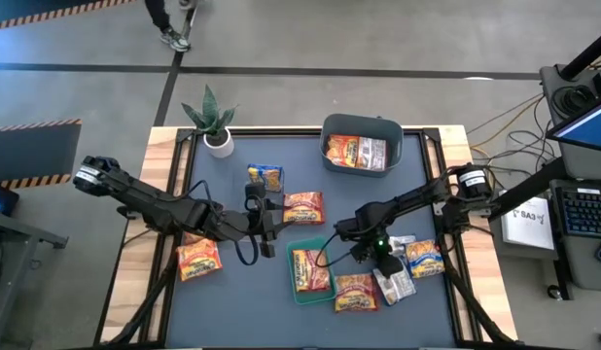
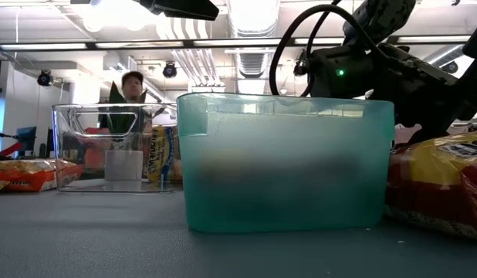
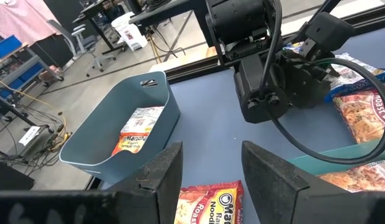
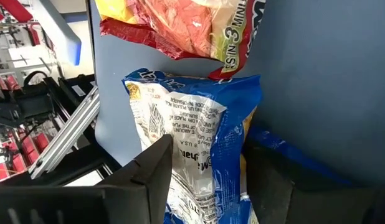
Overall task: Sort Maruchan noodles
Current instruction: Put the blue noodle pack into the transparent bin
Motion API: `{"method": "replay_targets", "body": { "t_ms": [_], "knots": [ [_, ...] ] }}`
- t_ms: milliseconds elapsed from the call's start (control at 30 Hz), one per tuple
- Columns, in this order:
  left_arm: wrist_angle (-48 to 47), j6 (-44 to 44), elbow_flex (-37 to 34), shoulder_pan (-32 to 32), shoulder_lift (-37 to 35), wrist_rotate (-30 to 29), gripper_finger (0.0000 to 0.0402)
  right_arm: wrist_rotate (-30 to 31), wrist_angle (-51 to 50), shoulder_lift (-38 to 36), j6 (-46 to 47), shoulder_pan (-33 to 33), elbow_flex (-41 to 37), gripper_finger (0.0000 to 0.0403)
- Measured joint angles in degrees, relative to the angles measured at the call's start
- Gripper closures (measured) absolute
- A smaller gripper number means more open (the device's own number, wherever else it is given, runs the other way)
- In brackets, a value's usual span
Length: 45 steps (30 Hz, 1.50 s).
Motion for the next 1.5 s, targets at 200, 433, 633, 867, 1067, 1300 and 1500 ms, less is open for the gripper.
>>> {"method": "replay_targets", "body": {
  "t_ms": [200,433,633,867,1067,1300,1500],
  "knots": [
    [0.09,0.0,0.0,-0.02,0.01,0.0,0.0255,0.17,-0.14,-0.24,0.06,-0.15,0.0,0.0243],
    [0.14,0.0,0.0,0.0,-0.01,0.0,0.0255,2.11,-2.41,-4.49,2.27,-1.26,-0.02,0.0244],
    [0.19,0.0,0.0,0.0,0.0,-0.02,0.0255,6.99,-2.64,-12.32,6.35,-2.93,-0.04,0.0249],
    [0.64,0.0,0.0,-0.02,0.0,-0.02,0.0255,14.15,-1.59,-19.81,11.39,-3.32,-0.04,0.0285],
    [0.94,0.0,0.0,-0.01,-0.01,-0.04,0.0255,18.07,-0.85,-23.1,14.6,-3.01,-0.04,0.0301],
    [2.16,0.0,0.0,0.0,0.01,-0.04,0.0255,19.67,-0.38,-26.51,14.8,-2.99,-0.07,0.0301],
    [3.68,-0.3,0.0,-0.01,0.0,-0.02,0.0255,26.55,1.07,-31.79,15.98,-3.01,-0.07,0.0301]
  ]
}}
